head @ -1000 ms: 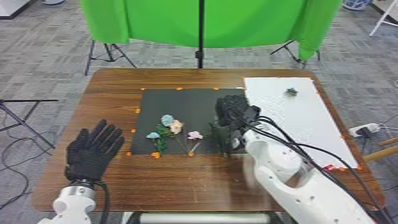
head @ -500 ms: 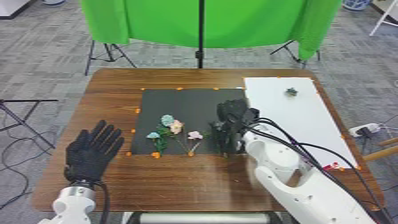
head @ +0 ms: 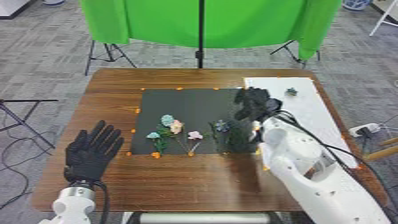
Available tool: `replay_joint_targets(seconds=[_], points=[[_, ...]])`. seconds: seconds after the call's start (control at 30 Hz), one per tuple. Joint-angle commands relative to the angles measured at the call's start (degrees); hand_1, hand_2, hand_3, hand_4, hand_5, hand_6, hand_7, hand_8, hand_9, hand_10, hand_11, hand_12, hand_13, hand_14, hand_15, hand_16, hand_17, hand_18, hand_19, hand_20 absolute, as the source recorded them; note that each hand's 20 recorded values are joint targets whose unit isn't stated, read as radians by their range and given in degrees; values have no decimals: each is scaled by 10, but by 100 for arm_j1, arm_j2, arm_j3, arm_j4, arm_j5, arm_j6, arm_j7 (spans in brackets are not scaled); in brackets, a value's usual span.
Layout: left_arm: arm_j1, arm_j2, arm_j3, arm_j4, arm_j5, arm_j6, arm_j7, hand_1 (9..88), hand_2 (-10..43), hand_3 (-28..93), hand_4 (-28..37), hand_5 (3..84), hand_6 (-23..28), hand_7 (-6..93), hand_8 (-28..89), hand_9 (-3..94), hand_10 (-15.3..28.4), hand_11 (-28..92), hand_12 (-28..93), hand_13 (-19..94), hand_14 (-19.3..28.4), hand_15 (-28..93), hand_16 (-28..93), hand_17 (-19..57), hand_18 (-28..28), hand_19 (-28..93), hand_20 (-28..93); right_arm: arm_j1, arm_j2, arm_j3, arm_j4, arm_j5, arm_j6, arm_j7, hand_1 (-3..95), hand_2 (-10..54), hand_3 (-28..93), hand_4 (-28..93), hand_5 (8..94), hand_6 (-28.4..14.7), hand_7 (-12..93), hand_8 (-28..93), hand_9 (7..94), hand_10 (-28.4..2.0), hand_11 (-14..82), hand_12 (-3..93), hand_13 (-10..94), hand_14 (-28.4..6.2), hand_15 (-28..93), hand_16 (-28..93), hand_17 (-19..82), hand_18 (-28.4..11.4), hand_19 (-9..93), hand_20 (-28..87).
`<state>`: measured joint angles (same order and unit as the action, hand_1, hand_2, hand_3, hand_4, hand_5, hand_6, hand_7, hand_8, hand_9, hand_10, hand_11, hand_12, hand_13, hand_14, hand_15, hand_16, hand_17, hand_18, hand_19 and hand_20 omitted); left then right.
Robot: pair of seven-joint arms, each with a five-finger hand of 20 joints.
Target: Arrange flowers
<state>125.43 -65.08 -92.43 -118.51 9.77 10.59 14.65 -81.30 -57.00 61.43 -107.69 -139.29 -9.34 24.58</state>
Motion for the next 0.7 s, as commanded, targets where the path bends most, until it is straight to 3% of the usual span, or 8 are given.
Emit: replay_joint_targets(seconds=[0.03,0.13,0.4,0.5,0.57,0.6,0.67,0.7], points=[[148,-21,32,-19,-34,90,69,281,132,787,-283,428,113,79,-85,355,169,202,92,272,177,373,-85,-85,166,413,140,505,360,614,963,-288,346,289,785,-95,-283,812,520,-29,157,-136,490,-165,143,147,440,-143,482,135,276,-237,843,371],[139,-17,38,-20,-48,84,81,285,129,786,-283,413,112,78,-85,337,167,200,93,268,175,372,-84,-85,165,413,140,650,341,629,1325,-431,288,243,783,-95,-283,818,473,-34,149,-136,432,-158,111,135,381,-152,423,113,271,-238,848,370],[124,-32,86,1,-60,92,122,287,126,786,-283,409,112,80,-85,331,167,206,95,263,175,373,-83,-85,165,411,140,1283,80,196,2259,-833,-160,119,776,-95,-283,830,439,-31,150,-137,378,-163,102,122,313,-160,371,107,242,-235,835,367],[40,-26,146,46,8,85,105,287,127,786,-283,409,111,82,-85,332,167,206,94,264,175,374,-83,-84,164,411,140,1476,-55,178,2626,-716,-117,217,775,-95,-283,833,427,-31,154,-138,351,-157,95,113,298,-160,331,105,236,-232,809,355],[13,-16,207,53,28,273,138,286,126,787,-283,402,112,83,-86,308,164,204,94,253,170,370,-84,-85,165,412,141,1598,-119,137,2821,-808,-164,194,774,-95,-283,843,391,-31,160,-144,302,-155,90,100,281,-156,290,105,225,-226,773,331],[34,-12,223,35,-43,323,179,286,125,789,-283,392,112,83,-87,283,160,208,96,238,165,372,-82,-85,164,413,141,1670,-158,108,2912,-837,-279,187,774,-95,-283,844,378,-32,159,-145,287,-155,88,96,277,-155,280,104,223,-224,763,324],[67,-18,221,21,-49,346,194,286,125,789,-283,373,113,86,-87,246,155,202,91,217,164,372,-83,-88,164,413,142,1816,-249,74,3089,-839,-662,255,774,-95,-282,846,365,-33,158,-146,278,-155,90,89,277,-152,266,104,220,-223,754,314],[54,-17,231,38,-37,336,186,286,125,790,-283,367,113,88,-88,237,153,200,89,211,164,371,-84,-88,164,413,142,1914,-282,25,3234,-767,-752,311,679,-95,32,579,364,-37,158,-143,277,-155,91,87,278,-153,258,115,224,-219,750,302]])
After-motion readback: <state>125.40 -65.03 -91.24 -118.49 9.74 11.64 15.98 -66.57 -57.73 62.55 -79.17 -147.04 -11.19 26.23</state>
